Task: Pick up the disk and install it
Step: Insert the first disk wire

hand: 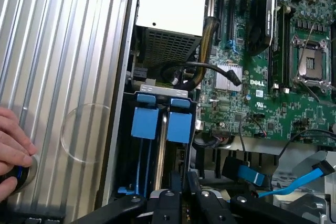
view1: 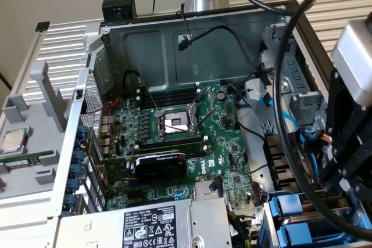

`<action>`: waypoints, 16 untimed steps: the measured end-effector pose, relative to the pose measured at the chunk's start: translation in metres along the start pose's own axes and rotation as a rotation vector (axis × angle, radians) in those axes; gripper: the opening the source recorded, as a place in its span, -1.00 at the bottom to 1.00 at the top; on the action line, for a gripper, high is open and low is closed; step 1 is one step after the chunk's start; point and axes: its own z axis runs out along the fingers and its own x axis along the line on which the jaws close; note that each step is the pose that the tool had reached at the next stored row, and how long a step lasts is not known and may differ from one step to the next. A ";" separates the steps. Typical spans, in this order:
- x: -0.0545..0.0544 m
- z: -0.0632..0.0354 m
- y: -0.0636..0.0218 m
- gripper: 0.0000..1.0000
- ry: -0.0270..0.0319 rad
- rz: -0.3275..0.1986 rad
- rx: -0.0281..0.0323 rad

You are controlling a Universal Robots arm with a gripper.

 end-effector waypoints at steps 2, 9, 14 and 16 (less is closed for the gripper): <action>0.000 0.0000 0.0000 -0.67 -0.0033 0.019 -0.0052; 0.000 0.0001 0.0000 -0.67 0.0094 0.057 -0.0263; -0.002 0.0003 -0.0003 -0.67 0.0186 0.062 -0.0323; -0.003 0.0005 -0.0004 -0.67 0.0203 0.064 -0.0343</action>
